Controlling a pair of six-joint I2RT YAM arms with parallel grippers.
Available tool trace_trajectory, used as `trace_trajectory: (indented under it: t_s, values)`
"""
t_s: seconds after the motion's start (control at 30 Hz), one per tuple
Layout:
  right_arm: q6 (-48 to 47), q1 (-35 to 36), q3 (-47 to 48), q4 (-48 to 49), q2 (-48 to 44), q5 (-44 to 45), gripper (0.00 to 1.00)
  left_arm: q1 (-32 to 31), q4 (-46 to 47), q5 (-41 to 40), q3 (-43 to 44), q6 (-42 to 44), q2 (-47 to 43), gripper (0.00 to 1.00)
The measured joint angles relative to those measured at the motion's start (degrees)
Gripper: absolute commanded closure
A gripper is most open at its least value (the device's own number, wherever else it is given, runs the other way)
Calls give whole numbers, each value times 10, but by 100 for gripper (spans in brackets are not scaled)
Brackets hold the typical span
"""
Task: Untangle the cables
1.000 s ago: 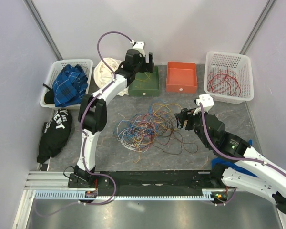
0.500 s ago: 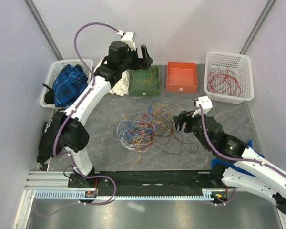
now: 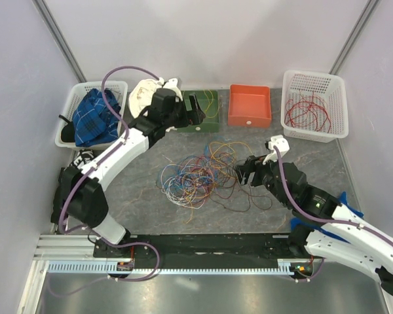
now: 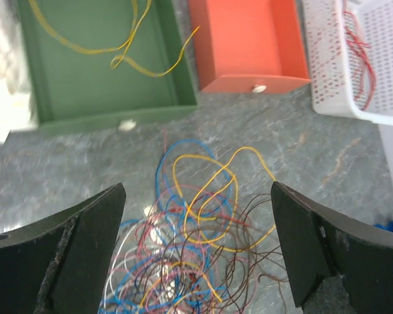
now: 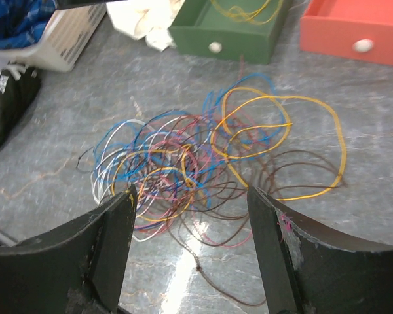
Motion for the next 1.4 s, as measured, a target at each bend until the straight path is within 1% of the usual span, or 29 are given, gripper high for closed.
trace_trajectory:
  t_s: [0.1, 0.2, 0.3, 0.43, 0.5, 0.57, 0.73, 0.77, 0.83, 0.9, 0.93, 0.97, 1.03, 1.07, 1.17, 1.27, 1.4]
  values:
    - [0, 0, 0, 10, 34, -27, 26, -40, 4, -54, -61, -15, -50, 0]
    - [0, 2, -3, 17, 87, -54, 27, -106, 8, -104, -128, -33, -106, 0]
    - [1, 5, -22, 16, 103, -70, 26, -158, 13, -123, -205, -65, -156, 0]
    - [0, 6, -35, 15, 80, -71, 26, -168, 11, -139, -314, -114, -202, 0]
    - [0, 6, -36, 16, 63, -68, 26, -171, 12, -146, -356, -132, -205, 0]
    - [0, 6, -37, 16, 50, -66, 26, -175, 10, -147, -379, -143, -199, 0]
    - [3, 6, -37, 8, 36, -56, 26, -187, 31, -147, -403, -159, -156, 0]
    - [4, 6, -38, 6, 34, -54, 26, -190, 37, -147, -406, -161, -145, 3]
    - [6, 6, -39, 2, 30, -49, 26, -195, 49, -147, -407, -162, -124, 8]
    - [7, 6, -39, -3, 27, -44, 26, -198, 61, -147, -407, -162, -103, 23]
    - [8, 6, -39, -5, 25, -43, 26, -199, 67, -147, -407, -163, -94, 31]
    - [9, 6, -39, -7, 23, -41, 26, -200, 74, -148, -407, -163, -83, 48]
    - [11, 6, -39, -12, 20, -37, 26, -201, 85, -147, -407, -163, -72, 66]
    - [12, 6, -39, -15, 18, -35, 26, -202, 90, -147, -407, -165, -70, 80]
    - [14, 6, -39, -23, 13, -28, 26, -205, 97, -147, -407, -164, -71, 98]
    - [14, 6, -39, -30, 11, -25, 26, -206, 86, -151, -407, -158, -98, 98]
    - [11, 6, -35, -37, 11, -21, 26, -207, 39, -175, -384, -127, -200, 98]
